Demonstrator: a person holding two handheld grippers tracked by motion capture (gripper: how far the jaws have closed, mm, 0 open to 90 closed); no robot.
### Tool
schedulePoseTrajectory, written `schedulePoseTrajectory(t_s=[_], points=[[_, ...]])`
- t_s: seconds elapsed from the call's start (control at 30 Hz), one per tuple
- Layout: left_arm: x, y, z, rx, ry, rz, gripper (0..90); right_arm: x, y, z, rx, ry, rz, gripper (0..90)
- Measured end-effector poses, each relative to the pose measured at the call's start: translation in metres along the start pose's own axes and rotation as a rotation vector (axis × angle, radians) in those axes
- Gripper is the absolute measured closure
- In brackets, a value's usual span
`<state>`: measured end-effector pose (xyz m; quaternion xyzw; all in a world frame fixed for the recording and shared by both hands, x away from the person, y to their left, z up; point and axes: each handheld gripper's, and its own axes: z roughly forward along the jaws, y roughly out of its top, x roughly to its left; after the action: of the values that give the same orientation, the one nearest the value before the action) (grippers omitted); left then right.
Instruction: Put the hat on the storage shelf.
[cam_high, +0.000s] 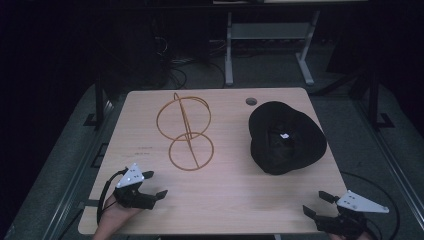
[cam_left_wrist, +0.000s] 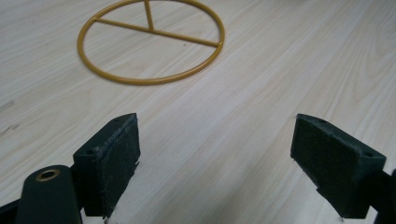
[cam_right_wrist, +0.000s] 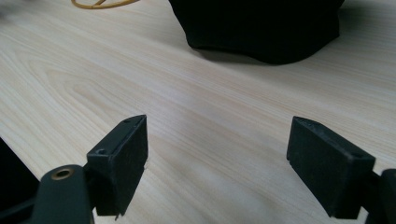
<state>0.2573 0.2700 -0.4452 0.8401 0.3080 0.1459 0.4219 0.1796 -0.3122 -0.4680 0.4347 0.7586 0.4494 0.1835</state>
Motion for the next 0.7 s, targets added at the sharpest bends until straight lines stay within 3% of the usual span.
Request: schedulePoseTrajectory(t_s=[0.2, 0.33, 0.37, 0.4, 0.53, 0.6, 0.7], points=[[-0.011, 0.008, 0.005, 0.016, -0.024, 0.036, 14.8, -0.003, 0.002, 0.001, -0.01, 0.01, 0.01, 19.8], [-0.024, 0.021, 0.013, 0.019, -0.056, 0.083, 14.8, -0.004, 0.002, 0.003, -0.011, 0.021, 0.012, 19.7], [-0.032, 0.032, 0.017, 0.019, -0.077, 0.111, 14.8, -0.004, 0.003, 0.003, -0.008, 0.024, 0.006, 19.7], [-0.032, 0.032, 0.017, 0.019, -0.077, 0.111, 14.8, -0.004, 0.003, 0.004, -0.007, 0.024, 0.003, 19.7], [-0.052, 0.061, 0.028, -0.019, -0.143, 0.152, 14.9, -0.003, 0.005, 0.004, -0.012, 0.029, 0.0, 19.7], [-0.056, 0.067, 0.03, -0.031, -0.152, 0.157, 14.9, -0.002, 0.005, 0.005, -0.012, 0.03, 0.0, 19.7], [-0.069, 0.089, 0.041, -0.036, -0.169, 0.212, 14.9, 0.0, 0.007, 0.006, -0.007, 0.036, -0.007, 19.7]])
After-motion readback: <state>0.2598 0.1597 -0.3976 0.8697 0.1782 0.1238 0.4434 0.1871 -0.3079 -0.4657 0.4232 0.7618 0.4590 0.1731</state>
